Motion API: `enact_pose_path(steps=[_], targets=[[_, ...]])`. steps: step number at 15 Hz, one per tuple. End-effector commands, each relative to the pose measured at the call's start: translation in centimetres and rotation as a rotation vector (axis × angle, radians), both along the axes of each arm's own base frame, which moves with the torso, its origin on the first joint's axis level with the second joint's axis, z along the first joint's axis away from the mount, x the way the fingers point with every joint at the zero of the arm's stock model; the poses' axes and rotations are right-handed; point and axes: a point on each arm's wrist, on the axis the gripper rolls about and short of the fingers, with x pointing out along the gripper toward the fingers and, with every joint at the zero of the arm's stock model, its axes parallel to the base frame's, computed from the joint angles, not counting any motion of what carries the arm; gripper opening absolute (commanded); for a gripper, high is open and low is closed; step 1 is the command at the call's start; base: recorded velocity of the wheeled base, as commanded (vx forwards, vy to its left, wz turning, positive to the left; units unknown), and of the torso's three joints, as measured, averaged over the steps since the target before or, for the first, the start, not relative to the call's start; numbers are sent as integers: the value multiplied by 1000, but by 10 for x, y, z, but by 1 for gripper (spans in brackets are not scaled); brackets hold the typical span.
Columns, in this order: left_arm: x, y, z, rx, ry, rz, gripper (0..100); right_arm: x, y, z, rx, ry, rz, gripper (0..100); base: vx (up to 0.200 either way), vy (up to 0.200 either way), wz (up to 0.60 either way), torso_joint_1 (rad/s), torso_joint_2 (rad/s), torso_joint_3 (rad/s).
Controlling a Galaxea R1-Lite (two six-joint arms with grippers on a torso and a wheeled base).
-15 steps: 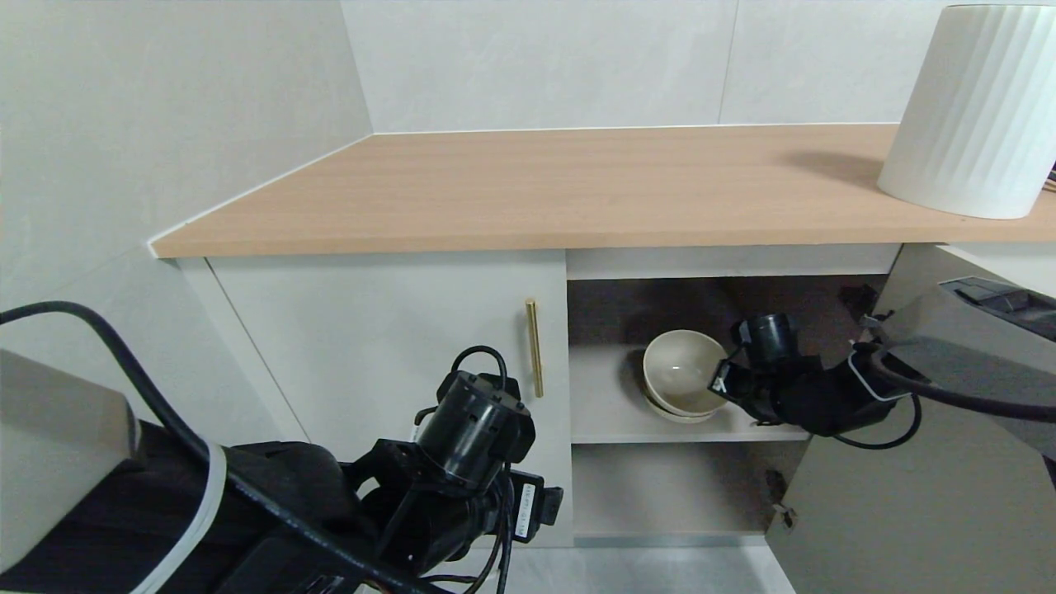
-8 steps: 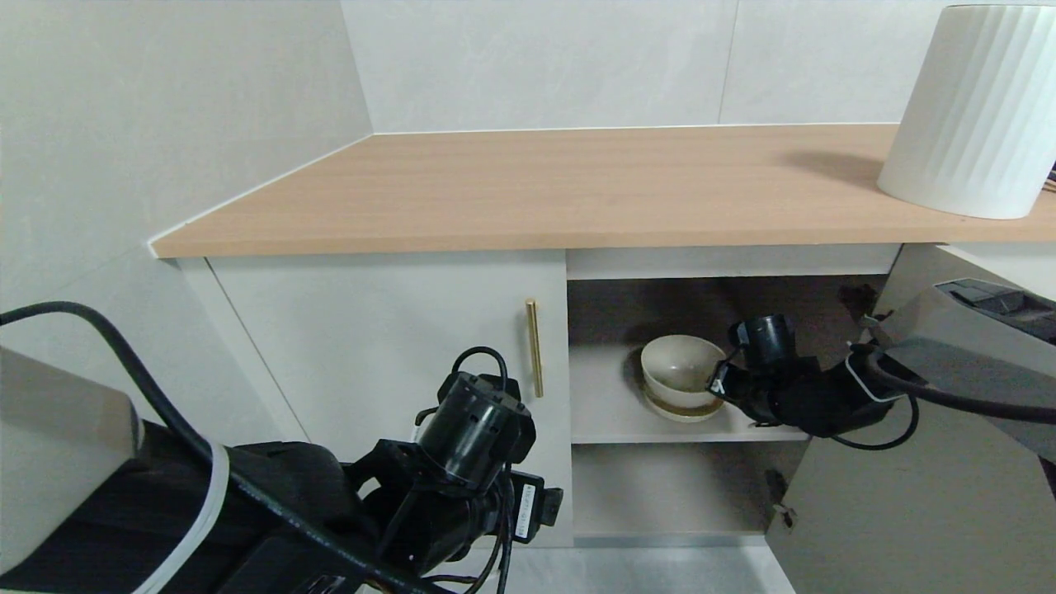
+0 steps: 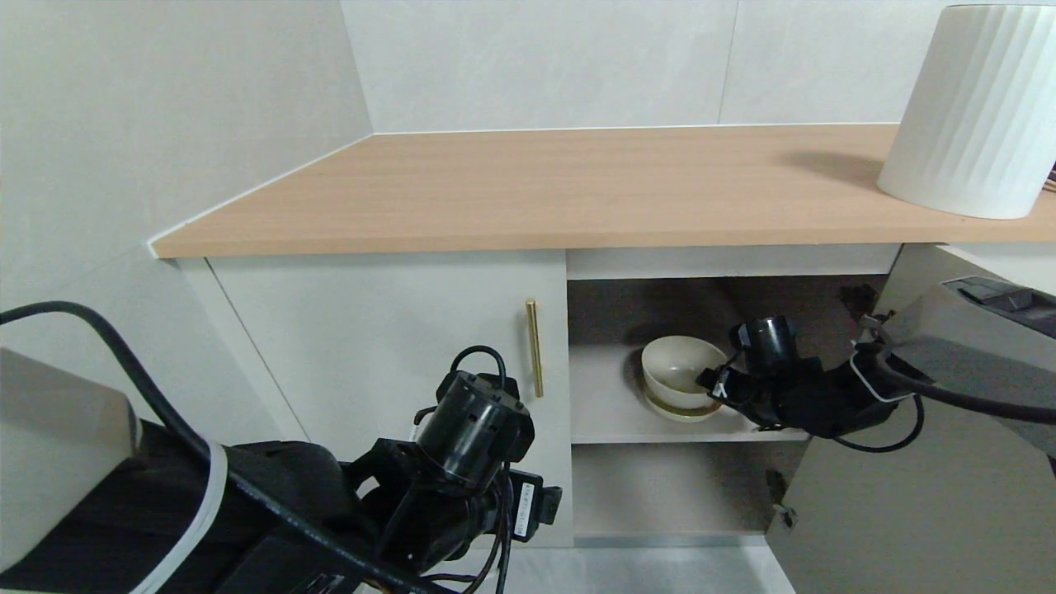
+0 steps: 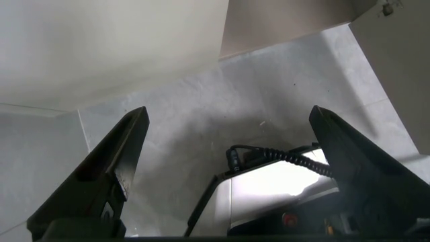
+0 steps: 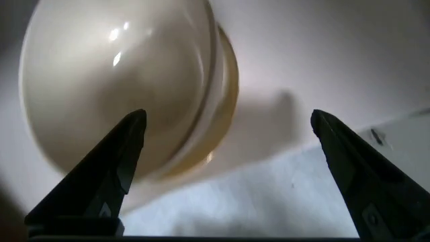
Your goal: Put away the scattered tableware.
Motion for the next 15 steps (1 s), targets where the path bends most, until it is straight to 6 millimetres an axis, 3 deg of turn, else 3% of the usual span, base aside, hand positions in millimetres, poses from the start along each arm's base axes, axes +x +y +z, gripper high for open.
enact_pose_path(steps=[1, 2, 4, 6, 11, 15], targets=[[0, 0, 1, -16, 0, 14, 100, -18, 3, 26, 30, 1, 55, 100, 0, 0, 0, 0, 0, 0], [0, 1, 2, -19, -2, 19, 100, -25, 2, 35, 41, 4, 81, 100, 0, 0, 0, 0, 0, 0], [1, 12, 17, -46, -32, 46, 100, -60, -5, 67, 44, 42, 195, 100, 0, 0, 0, 0, 0, 0], [0, 29, 37, -88, -82, 84, 100, -98, -3, 79, 19, 73, 309, 100, 0, 0, 0, 0, 0, 0], [-32, 70, 87, -197, -172, 104, 100, -189, -3, 120, -65, 8, 517, 100, 0, 0, 0, 0, 0, 0], [-41, 96, 92, -239, -185, 137, 100, -241, -17, 154, -62, -11, 579, 100, 0, 0, 0, 0, 0, 0]])
